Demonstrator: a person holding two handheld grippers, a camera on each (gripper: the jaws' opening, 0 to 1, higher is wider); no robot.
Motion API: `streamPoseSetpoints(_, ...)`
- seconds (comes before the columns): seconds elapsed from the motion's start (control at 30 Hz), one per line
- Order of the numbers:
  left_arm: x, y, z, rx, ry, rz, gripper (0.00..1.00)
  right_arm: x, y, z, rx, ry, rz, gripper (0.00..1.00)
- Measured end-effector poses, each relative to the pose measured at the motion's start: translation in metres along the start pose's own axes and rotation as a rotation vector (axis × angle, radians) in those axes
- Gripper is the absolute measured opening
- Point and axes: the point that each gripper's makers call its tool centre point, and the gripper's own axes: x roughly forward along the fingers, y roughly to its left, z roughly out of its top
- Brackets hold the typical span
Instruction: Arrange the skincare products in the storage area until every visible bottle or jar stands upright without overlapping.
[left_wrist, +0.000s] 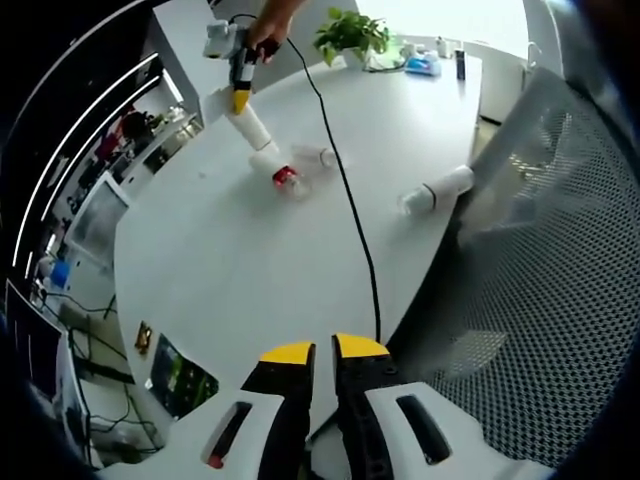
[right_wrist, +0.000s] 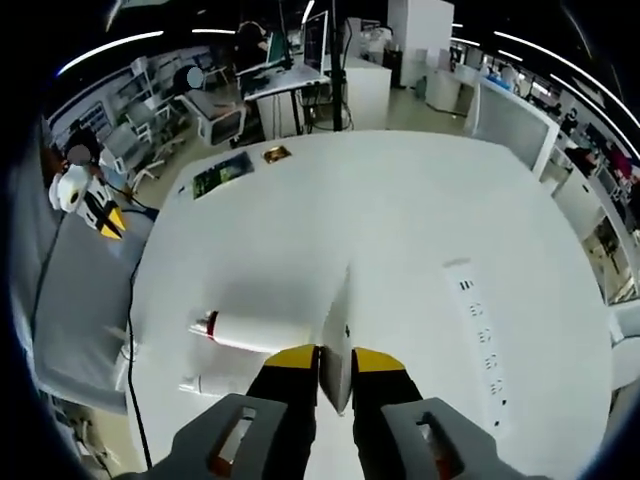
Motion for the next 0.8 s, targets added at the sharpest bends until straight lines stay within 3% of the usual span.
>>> streamPoseSetpoints(0.53,0.000,0.002,-0.001,-0.005,0.004,0.007,0.05,-0.007,-0.005,-0.008,-0.104,0.099,-0.005,0.06)
streamPoseSetpoints(0.8,-0.001,0.004,0.000,-0.012,-0.005,0.019,0.05,-0.005,-0.002,-0.011,-0.142,0.182,0.008,0.16)
